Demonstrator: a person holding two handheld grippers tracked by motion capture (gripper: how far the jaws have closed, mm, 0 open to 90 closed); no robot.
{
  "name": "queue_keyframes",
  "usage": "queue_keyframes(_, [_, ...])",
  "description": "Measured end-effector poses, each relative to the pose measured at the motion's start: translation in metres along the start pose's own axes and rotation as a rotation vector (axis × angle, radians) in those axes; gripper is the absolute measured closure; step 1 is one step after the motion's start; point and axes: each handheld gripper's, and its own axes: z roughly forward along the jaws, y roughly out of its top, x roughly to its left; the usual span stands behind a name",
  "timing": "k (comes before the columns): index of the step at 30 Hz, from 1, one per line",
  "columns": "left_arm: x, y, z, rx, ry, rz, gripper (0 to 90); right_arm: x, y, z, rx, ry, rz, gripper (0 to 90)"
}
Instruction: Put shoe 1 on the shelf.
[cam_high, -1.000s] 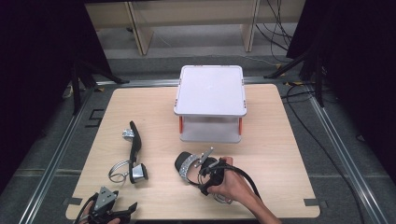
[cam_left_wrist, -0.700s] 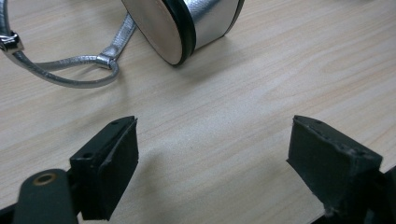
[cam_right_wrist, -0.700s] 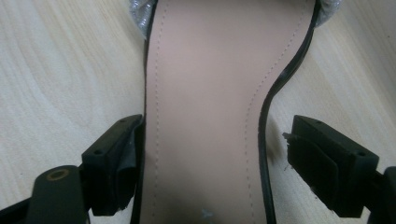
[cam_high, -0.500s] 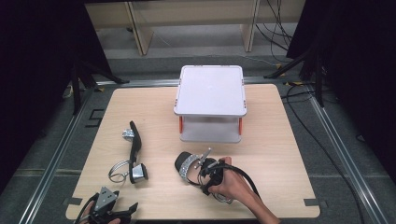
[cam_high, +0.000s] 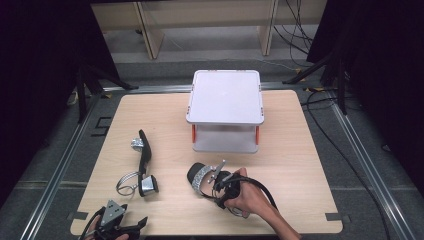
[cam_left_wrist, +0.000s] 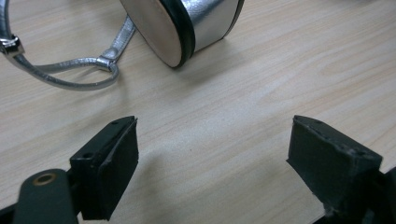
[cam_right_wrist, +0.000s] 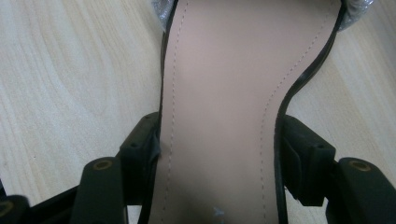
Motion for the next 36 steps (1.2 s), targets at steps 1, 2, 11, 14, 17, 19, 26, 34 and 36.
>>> queue_keyframes(1, [0.0,0.0,-0.001,0.004,0.004,0.008,15.8,0.001,0.0,-0.001,0.003,-0.003,0.004,39.6])
queue_keyframes(2, [0.0,0.0,-0.001,0.004,0.004,0.005,15.8,0.001,0.0,-0.001,0.005,-0.005,0.009,40.1])
queue_keyframes(11, [0.001,0.0,-0.002,0.006,0.012,0.02,15.8,0.004,0.004,-0.01,-0.055,-0.016,0.026,43.4])
queue_keyframes(14, [0.001,0.0,-0.003,-0.002,0.005,0.003,15.8,0.002,0.007,-0.013,-0.09,0.011,0.028,43.6])
queue_keyframes(17, [0.0,-0.001,-0.002,-0.006,0.001,-0.002,15.8,0.002,0.01,-0.018,-0.109,0.006,0.014,43.6])
queue_keyframes(19, [0.001,-0.001,-0.002,0.006,0.009,0.01,15.8,0.002,0.014,-0.026,-0.134,0.01,0.013,43.6])
queue_keyframes(26, [0.001,-0.001,-0.002,-0.002,0.007,0.001,15.8,0.002,0.027,-0.039,-0.17,0.001,0.013,43.6])
queue_keyframes(34, [0.001,-0.001,-0.002,-0.01,0.003,-0.008,15.8,0.003,0.064,-0.062,-0.203,-0.003,-0.011,43.6])
queue_keyframes(36, [0.001,-0.001,-0.002,-0.005,0.005,-0.007,15.8,0.002,0.072,-0.067,-0.208,0.002,-0.005,43.6])
